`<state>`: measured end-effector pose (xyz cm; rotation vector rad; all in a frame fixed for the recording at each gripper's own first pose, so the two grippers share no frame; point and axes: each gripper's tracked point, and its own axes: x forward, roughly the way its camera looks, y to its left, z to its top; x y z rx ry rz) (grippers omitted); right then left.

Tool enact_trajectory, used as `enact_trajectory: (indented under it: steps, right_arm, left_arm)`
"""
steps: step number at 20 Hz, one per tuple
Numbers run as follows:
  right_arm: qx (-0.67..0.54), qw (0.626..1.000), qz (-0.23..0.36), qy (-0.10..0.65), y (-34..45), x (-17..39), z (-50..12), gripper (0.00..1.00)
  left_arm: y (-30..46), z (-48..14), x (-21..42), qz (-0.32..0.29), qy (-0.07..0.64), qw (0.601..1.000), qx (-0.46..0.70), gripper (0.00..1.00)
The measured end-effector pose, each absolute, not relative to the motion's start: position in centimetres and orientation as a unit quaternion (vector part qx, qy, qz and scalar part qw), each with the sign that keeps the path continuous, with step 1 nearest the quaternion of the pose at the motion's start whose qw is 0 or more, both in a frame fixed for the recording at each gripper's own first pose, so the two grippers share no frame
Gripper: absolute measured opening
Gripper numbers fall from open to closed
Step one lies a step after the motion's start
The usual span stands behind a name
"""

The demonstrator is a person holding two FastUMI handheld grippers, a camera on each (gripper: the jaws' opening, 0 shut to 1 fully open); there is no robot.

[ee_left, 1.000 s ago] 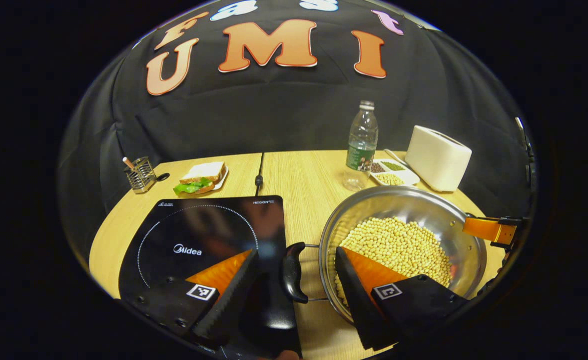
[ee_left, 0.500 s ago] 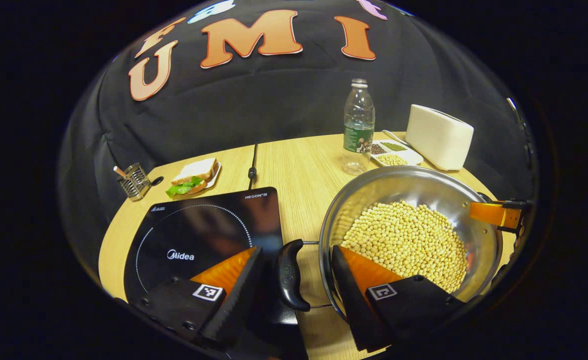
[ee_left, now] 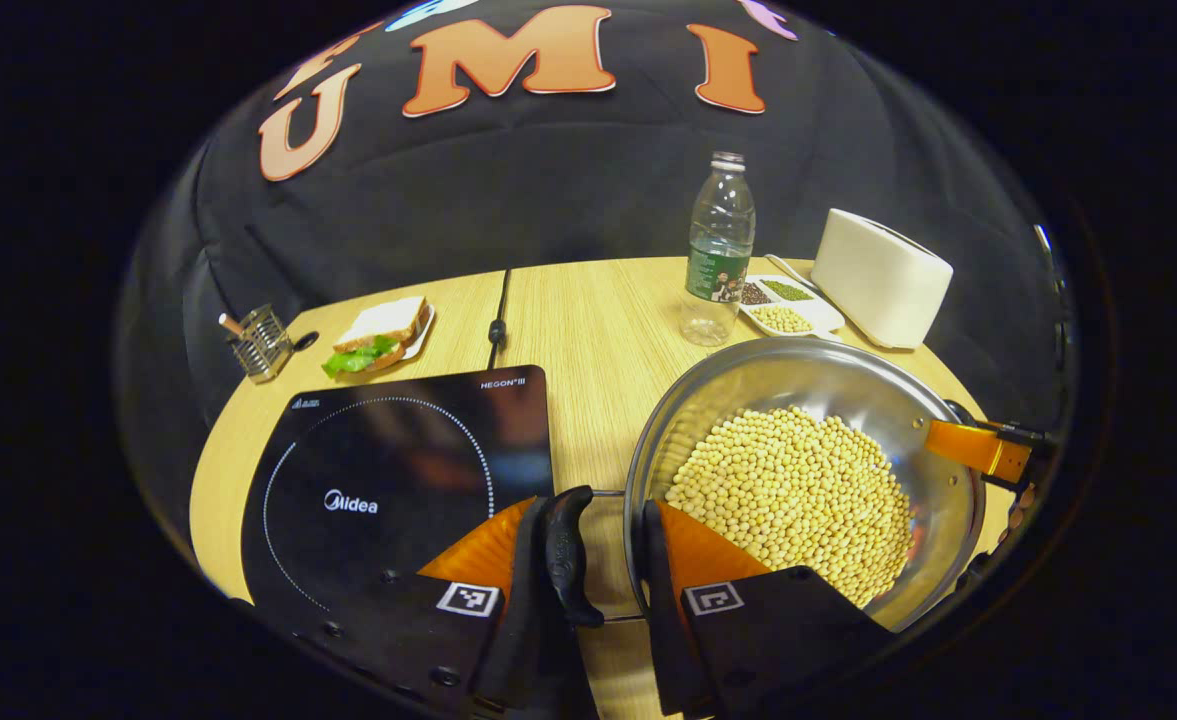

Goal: First push the handle of the pot to place it horizontally, then grasp the pot with both hands and set it on the induction cooktop.

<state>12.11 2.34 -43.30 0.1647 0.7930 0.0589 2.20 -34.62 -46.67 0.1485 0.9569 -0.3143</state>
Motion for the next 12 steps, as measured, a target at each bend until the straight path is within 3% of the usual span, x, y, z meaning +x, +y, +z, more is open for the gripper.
enact_trajectory:
  steps: [6, 8, 12]
  right_arm:
    - [0.094, 0.922, 0.02, 0.376, 2.3, 11.3, -41.1, 0.47]
    - [0.097, 0.923, 0.02, 0.371, 2.4, 11.0, -40.0, 0.47]
    - [0.094, 0.93, 0.021, 0.355, 3.0, 10.9, -37.0, 0.47]
  left_arm:
    - [-34.2, -45.5, 2.2, -0.155, 0.454, 0.875, 0.066, 0.56]
    - [-33.9, -44.3, 2.0, -0.156, 0.45, 0.877, 0.063, 0.51]
    - [-33.6, -41.5, 2.1, -0.157, 0.442, 0.882, 0.054, 0.53]
